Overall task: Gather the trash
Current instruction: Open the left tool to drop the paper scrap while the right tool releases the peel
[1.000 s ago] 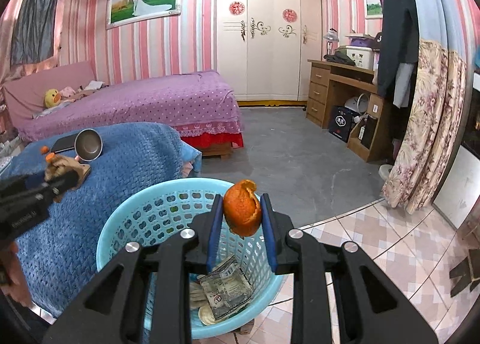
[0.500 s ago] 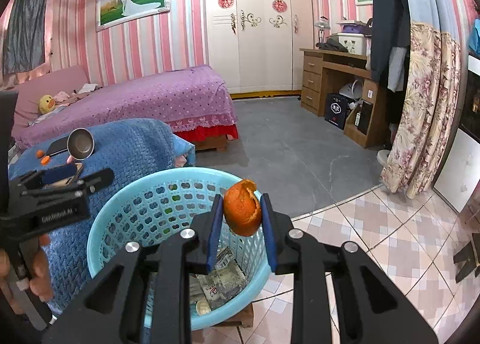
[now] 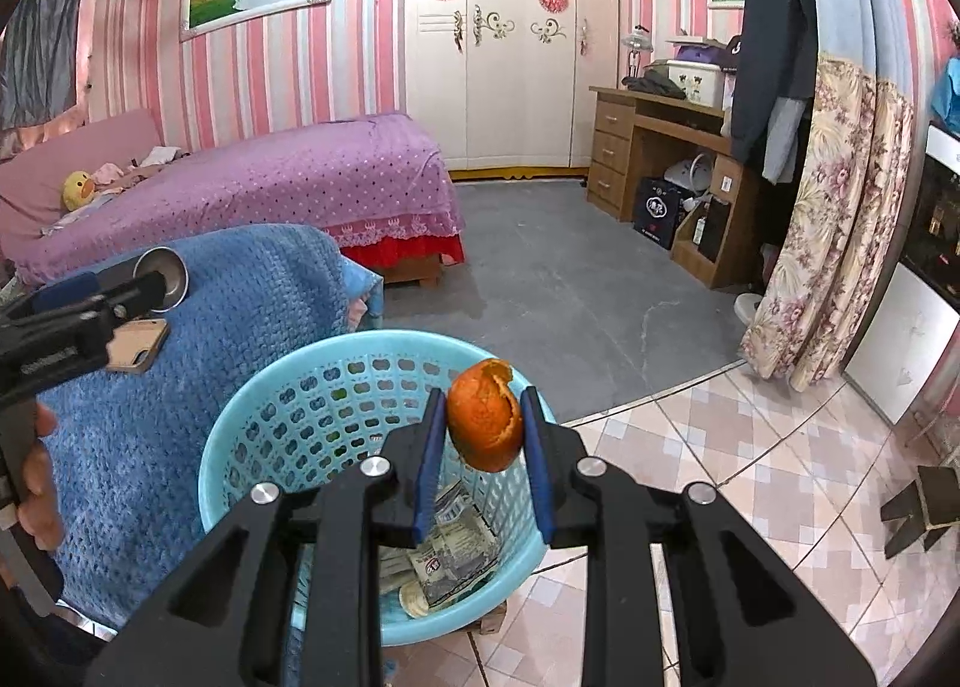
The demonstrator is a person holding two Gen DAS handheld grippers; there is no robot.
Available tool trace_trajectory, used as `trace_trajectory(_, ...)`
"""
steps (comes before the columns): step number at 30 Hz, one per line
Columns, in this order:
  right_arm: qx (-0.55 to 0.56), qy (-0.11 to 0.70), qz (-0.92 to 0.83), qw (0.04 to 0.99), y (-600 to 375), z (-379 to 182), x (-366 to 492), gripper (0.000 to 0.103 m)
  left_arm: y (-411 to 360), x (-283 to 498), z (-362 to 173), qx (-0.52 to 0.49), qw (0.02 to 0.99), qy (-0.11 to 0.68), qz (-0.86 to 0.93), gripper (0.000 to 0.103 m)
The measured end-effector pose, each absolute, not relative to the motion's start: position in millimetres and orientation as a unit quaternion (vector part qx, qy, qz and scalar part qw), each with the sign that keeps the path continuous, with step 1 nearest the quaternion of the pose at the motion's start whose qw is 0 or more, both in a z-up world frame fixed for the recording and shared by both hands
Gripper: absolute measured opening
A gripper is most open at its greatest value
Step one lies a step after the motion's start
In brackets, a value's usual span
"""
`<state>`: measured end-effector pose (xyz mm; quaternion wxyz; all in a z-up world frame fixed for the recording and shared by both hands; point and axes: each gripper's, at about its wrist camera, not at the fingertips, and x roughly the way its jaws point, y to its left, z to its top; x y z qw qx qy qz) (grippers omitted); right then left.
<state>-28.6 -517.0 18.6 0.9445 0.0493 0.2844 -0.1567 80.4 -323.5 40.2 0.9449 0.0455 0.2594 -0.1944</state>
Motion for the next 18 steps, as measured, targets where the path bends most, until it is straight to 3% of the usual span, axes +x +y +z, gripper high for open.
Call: trace_trajectory(18,0.052,0.314,-0.143,0.937,-518,-25,20,0.026,-324,112,10,0.037,0.936,0.29,-0.195,0.097)
